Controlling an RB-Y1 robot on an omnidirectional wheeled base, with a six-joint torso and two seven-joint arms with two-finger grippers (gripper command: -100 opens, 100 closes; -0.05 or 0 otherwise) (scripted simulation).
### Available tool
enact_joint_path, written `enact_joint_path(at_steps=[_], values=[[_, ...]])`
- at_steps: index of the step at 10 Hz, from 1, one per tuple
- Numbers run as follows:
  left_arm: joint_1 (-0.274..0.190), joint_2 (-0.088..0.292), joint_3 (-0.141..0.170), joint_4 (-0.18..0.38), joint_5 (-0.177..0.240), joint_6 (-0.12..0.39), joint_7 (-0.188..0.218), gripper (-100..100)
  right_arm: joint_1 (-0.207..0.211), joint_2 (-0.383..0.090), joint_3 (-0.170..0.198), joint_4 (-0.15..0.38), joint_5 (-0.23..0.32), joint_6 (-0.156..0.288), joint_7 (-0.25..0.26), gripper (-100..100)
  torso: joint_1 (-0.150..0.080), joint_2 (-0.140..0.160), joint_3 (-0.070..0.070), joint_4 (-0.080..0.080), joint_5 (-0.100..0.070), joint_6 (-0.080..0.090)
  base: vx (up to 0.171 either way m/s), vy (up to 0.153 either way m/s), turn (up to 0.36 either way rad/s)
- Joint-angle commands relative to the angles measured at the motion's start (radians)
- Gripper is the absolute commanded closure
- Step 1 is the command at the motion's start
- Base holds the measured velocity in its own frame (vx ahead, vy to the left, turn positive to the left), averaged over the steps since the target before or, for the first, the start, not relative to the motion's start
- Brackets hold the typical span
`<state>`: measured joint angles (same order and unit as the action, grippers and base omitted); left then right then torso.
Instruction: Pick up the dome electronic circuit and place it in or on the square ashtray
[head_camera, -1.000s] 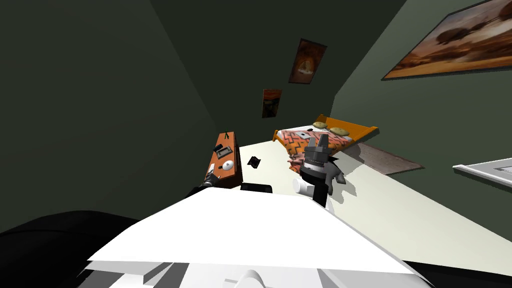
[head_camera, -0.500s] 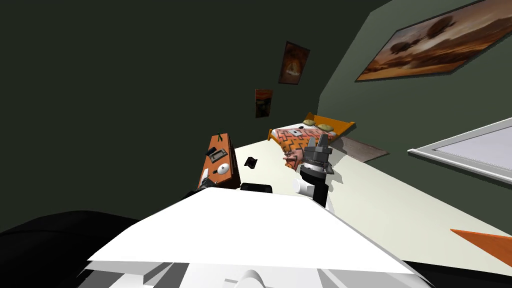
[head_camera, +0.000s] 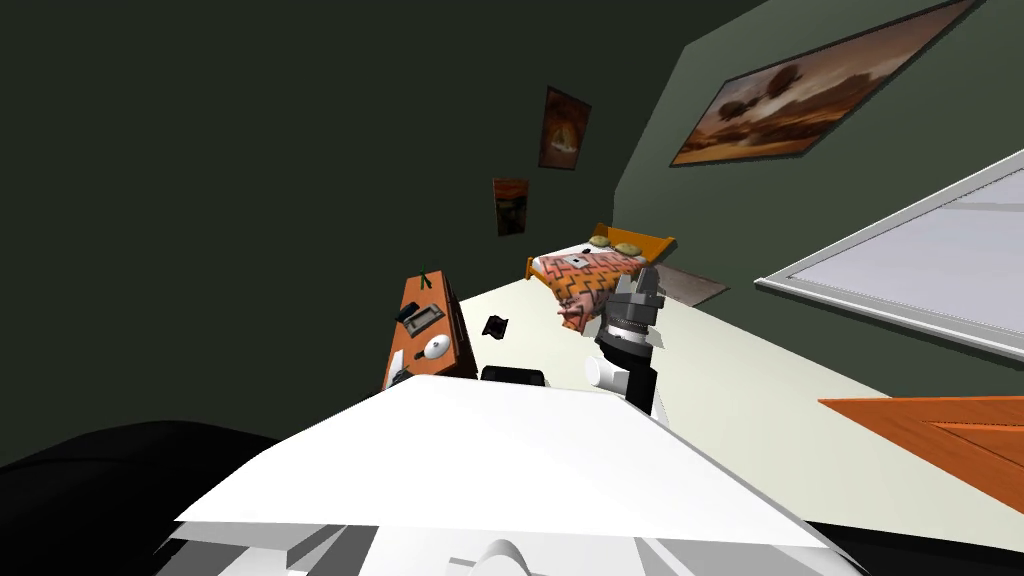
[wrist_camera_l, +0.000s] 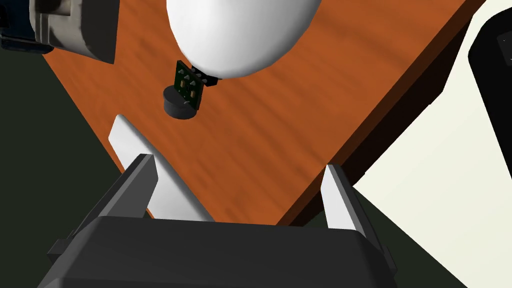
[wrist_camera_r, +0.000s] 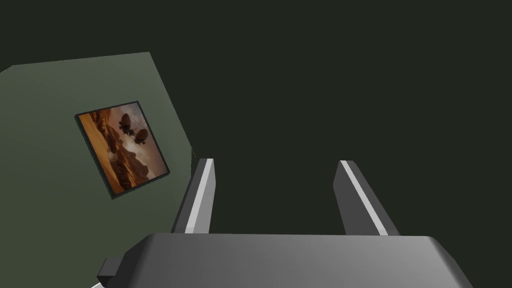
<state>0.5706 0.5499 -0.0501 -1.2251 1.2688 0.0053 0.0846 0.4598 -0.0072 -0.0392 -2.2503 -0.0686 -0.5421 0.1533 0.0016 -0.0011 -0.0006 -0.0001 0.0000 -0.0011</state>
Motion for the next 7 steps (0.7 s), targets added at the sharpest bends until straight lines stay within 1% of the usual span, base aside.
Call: enact_joint_path(at_steps=[1, 2, 3, 4, 5, 6, 7], values=[[0.003, 0.005, 0.007, 0.017, 0.035, 0.015, 0.001, -100, 0.000, 0.000, 0.000, 0.000, 0.000, 0.000, 0.000, 0, 0.000, 0.000, 0.000, 0.000, 0.000, 0.000, 0.018, 0.022, -0.128], [0.007, 0.021, 0.005, 0.055, 0.069, 0.036, 0.002, -100, 0.000, 0.000, 0.000, 0.000, 0.000, 0.000, 0.000, 0, 0.000, 0.000, 0.000, 0.000, 0.000, -0.001, 0.020, 0.022, -0.227], [0.007, -0.011, 0.068, 0.048, 0.037, 0.039, 0.002, -100, 0.000, 0.000, 0.000, 0.000, 0.000, 0.000, 0.000, 0, 0.000, 0.000, 0.000, 0.000, 0.000, 0.000, 0.018, 0.025, -0.137], [0.007, -0.006, 0.075, 0.055, 0.035, 0.052, 0.002, -100, 0.000, 0.000, 0.000, 0.000, 0.000, 0.000, 0.000, 0, 0.000, 0.000, 0.000, 0.000, 0.000, -0.001, 0.009, 0.012, 0.004], [0.007, 0.021, 0.042, 0.055, 0.066, 0.036, 0.002, -100, 0.000, 0.000, 0.000, 0.000, 0.000, 0.000, 0.000, 0, 0.000, 0.000, 0.000, 0.000, 0.000, -0.001, 0.002, -0.001, 0.025], [0.007, 0.021, 0.005, 0.055, 0.084, 0.036, 0.002, -100, 0.000, 0.000, 0.000, 0.000, 0.000, 0.000, 0.000, 0, -0.001, 0.001, 0.000, 0.000, 0.000, -0.001, 0.000, 0.000, 0.000], [0.007, 0.021, 0.005, 0.055, 0.084, 0.036, 0.002, -100, 0.000, 0.000, 0.000, 0.000, 0.000, 0.000, 0.000, 0, -0.002, 0.001, 0.001, 0.000, 0.000, -0.001, 0.000, 0.000, 0.000]])
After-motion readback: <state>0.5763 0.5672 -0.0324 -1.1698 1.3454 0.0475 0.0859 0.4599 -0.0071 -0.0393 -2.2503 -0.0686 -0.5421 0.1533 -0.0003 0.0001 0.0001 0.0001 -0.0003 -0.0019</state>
